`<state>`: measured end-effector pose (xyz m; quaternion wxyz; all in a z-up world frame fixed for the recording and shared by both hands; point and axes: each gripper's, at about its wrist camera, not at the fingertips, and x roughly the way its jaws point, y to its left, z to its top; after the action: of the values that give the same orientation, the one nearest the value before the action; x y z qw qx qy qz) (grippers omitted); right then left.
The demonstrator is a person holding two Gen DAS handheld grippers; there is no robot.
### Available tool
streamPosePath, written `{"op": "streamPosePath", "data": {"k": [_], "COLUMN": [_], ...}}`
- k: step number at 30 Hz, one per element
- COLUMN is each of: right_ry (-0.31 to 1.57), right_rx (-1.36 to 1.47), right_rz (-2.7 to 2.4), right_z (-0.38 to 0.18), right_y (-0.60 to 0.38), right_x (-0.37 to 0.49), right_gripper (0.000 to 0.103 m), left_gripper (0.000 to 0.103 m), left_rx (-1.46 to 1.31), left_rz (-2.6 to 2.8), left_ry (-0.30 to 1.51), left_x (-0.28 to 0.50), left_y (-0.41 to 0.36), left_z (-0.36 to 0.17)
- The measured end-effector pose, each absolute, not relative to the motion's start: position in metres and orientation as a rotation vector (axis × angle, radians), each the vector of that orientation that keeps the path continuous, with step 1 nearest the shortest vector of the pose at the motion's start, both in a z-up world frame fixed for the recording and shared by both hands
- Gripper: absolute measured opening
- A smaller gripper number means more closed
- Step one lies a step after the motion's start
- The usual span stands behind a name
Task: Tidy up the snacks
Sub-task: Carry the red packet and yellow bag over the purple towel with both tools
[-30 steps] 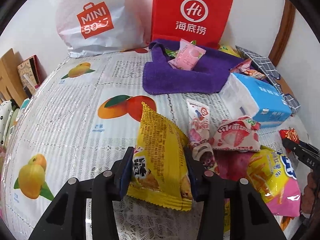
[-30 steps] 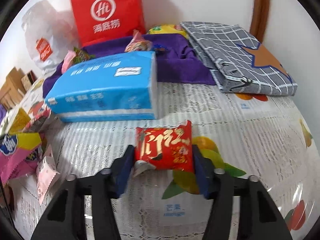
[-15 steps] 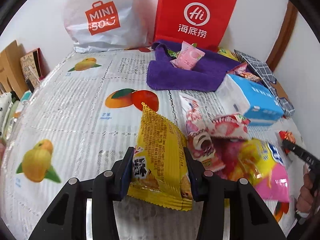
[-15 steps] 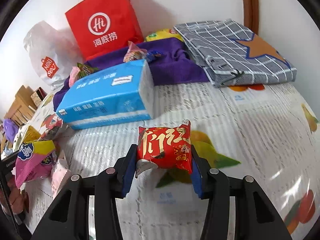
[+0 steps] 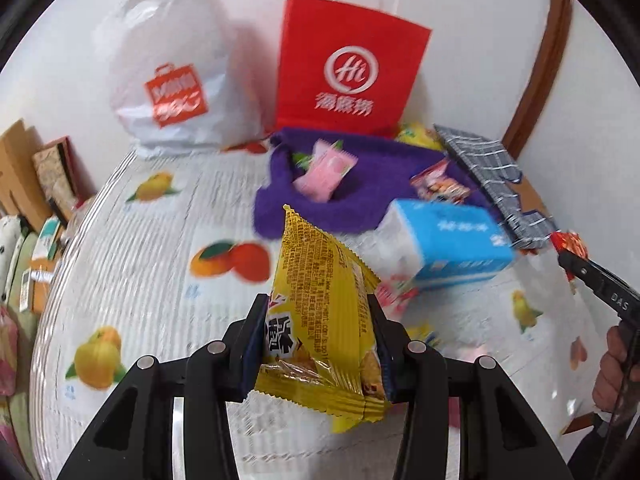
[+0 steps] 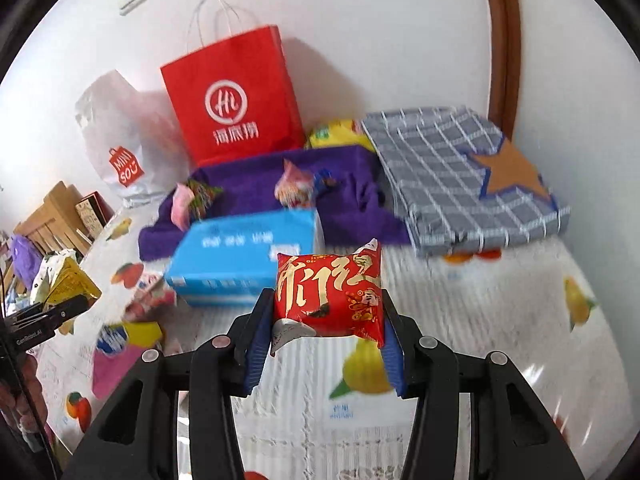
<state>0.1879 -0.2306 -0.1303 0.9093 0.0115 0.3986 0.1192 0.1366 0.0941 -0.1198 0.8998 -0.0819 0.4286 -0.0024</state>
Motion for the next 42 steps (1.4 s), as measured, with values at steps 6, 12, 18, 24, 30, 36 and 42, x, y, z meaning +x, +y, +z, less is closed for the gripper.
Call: {"op": "streamPosePath", "data": {"k": [6, 12, 18, 24, 30, 36, 42], "right_ry": [0.791, 0.781, 0.740, 0.745, 0.733, 0.816, 0.940], "right_rx": [0.006, 0.026, 0.028, 0.064, 0.077, 0.000, -0.027], "right_rz": [0.243, 0.248, 0.259, 0.260, 0.264, 0.245, 0.242], "right_z": [-0.095, -0.066, -0.039, -0.038, -0.042, -0.085, -0.129], "right_y": [-0.219, -0.208, -0.192, -0.178, -0.166, -0.160, -0.164], "right_x": [0.220, 0.268, 0.311, 0.350, 0.384, 0.414, 0.439], "right_gripper": [0.048, 0.048, 0.048, 0.048, 0.049, 0.049, 0.049], "left_gripper": [0.043, 0.043, 0.043, 0.043, 0.043, 0.043, 0.043], "left_rx": [-0.147, -0.117, -0.134, -0.155, -0.165, -0.199, -0.268], "left_rz": [-0.045, -0.051, -0.061, -0.067, -0.072, -0.033, 0.008], "left_ry": [0.866, 0.862, 0.844, 0.856, 0.865, 0.911, 0.949], "left_x": [0.174, 0.219, 0.262, 0.303, 0.341, 0.369, 0.377], "left_y": [0.079, 0.071, 0.067, 0.069, 0.075, 0.102, 0.133], "left_z": [-0.082, -0.046, -0.027, -0.029, -0.037, -0.066, -0.084]}}
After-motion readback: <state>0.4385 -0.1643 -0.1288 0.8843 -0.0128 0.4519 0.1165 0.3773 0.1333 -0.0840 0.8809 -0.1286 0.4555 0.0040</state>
